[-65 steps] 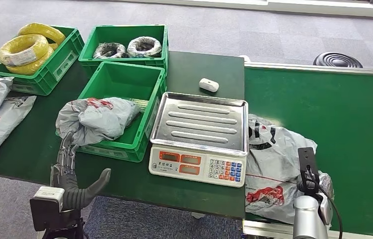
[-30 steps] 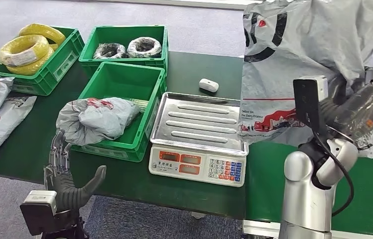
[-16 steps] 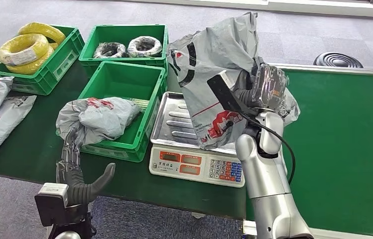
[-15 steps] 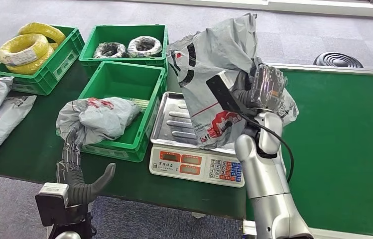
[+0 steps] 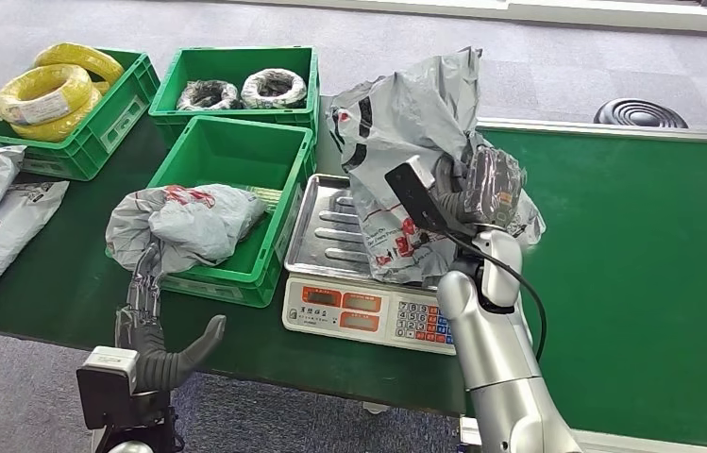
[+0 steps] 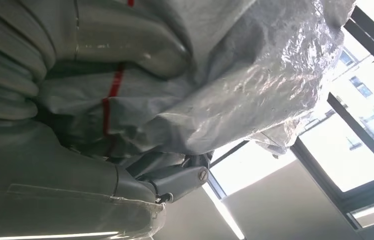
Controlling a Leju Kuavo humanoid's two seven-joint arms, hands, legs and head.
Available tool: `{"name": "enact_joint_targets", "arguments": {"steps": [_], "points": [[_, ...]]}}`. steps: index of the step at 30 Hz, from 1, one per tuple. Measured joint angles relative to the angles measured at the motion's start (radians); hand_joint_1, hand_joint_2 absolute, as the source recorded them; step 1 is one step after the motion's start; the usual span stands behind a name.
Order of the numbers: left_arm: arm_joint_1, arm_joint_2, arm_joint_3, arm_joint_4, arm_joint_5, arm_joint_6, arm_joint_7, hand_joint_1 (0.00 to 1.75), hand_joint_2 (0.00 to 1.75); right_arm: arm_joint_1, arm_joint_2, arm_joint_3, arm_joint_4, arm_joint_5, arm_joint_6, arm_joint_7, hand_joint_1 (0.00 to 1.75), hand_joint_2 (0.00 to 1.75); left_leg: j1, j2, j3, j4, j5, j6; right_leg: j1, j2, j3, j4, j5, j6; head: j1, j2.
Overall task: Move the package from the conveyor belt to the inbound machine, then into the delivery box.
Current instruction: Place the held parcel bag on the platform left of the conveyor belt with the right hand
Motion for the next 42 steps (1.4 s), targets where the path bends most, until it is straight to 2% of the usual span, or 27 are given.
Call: {"name": "enact_joint_targets", "arguments": {"steps": [5,15,21,24,29,42], "points": [[0.015,0.003,-0.002,0.001,-0.002,0.013,0.003,0.0,1.75,0.056,-0.003,-0.007,0.023,0.027,-0.111,0.018,0.0,1.75,0.0,0.0,0.0,0.0,0.0,0.0,0.0,0.0,0.0,0.0,0.0,0.0,0.0,0.0],[0.025,0.009,-0.003,0.001,-0.002,0.019,0.004,0.0,1.75,0.086,-0.003,-0.013,0.043,0.035,-0.125,0.021,0.0,1.75,0.0,0.0,0.0,0.0,0.0,0.0,0.0,0.0,0.0,0.0,0.0,0.0,0.0,0.0],[0.027,0.009,-0.005,0.001,-0.002,0.037,0.007,0.0,1.75,0.141,0.005,-0.029,-0.025,0.054,-0.218,-0.042,0.0,1.75,0.0,0.0,-0.001,0.0,0.0,0.0,0.0,0.0,0.0,0.0,0.0,0.0,0.0,0.0],[0.029,0.009,-0.008,0.001,-0.001,0.045,0.009,0.0,1.75,0.186,0.016,-0.05,-0.109,0.056,-0.224,-0.064,0.0,1.75,0.0,0.0,-0.001,0.0,-0.001,0.0,0.0,0.0,-0.001,0.0,0.0,0.0,0.0,0.0],[0.037,0.009,-0.009,-0.001,0.001,0.05,0.01,0.0,1.75,0.227,0.017,-0.061,-0.191,0.048,-0.224,-0.044,0.0,1.75,0.0,0.0,-0.001,0.0,-0.001,0.0,0.0,0.0,-0.001,0.0,0.0,0.0,0.0,0.0],[0.043,0.0,0.0,-0.017,-0.009,0.035,0.013,0.0,1.75,0.273,0.004,-0.076,-0.26,-0.011,-0.218,-0.026,0.0,1.75,0.0,0.0,-0.001,0.0,0.0,0.0,0.0,0.0,-0.001,0.0,0.0,0.0,0.0,0.0]]}}
